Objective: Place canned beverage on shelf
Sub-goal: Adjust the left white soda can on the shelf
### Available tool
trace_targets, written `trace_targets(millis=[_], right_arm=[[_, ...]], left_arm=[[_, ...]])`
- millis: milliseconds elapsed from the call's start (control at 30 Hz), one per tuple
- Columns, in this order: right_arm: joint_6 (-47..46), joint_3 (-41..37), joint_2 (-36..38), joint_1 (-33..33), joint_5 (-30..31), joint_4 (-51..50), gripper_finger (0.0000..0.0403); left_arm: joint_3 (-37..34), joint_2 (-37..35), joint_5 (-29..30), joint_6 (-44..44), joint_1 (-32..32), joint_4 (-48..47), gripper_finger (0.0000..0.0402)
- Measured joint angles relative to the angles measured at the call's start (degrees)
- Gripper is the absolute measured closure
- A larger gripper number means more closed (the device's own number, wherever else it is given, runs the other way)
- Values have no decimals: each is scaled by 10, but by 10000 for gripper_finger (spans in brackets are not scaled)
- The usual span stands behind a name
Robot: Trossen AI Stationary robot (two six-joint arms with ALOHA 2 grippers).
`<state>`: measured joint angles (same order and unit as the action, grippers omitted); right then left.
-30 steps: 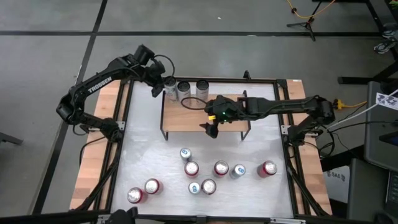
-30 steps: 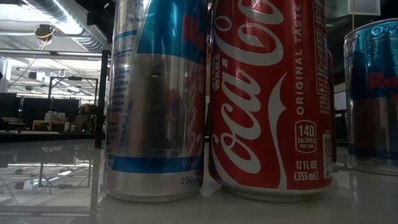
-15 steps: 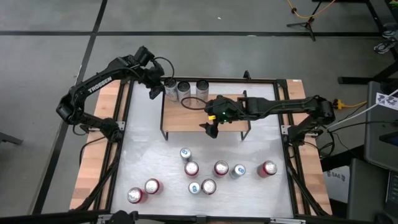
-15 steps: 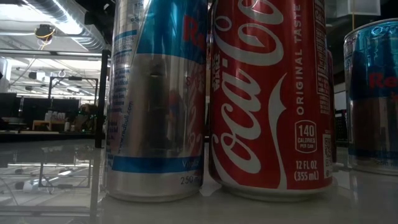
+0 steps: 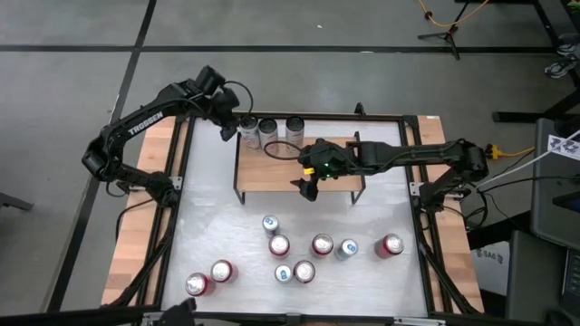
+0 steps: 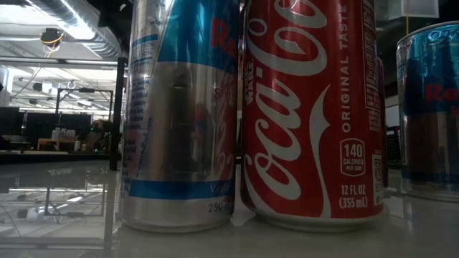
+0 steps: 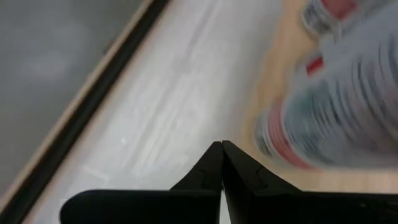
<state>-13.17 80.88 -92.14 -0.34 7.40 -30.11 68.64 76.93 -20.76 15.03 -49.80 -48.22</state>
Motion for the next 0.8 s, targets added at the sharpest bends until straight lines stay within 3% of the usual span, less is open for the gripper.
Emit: trace_targets(millis=[133,333,800], right_arm=[[0,0,0,0,0,0,38],[0,0,0,0,0,0,38],[0,0,0,0,0,0,38]], left_arm=[[0,0,-9,-14,0,40,402],[0,0,-91,-4,12,51,402],[0,0,-57,21,38,-8,402]])
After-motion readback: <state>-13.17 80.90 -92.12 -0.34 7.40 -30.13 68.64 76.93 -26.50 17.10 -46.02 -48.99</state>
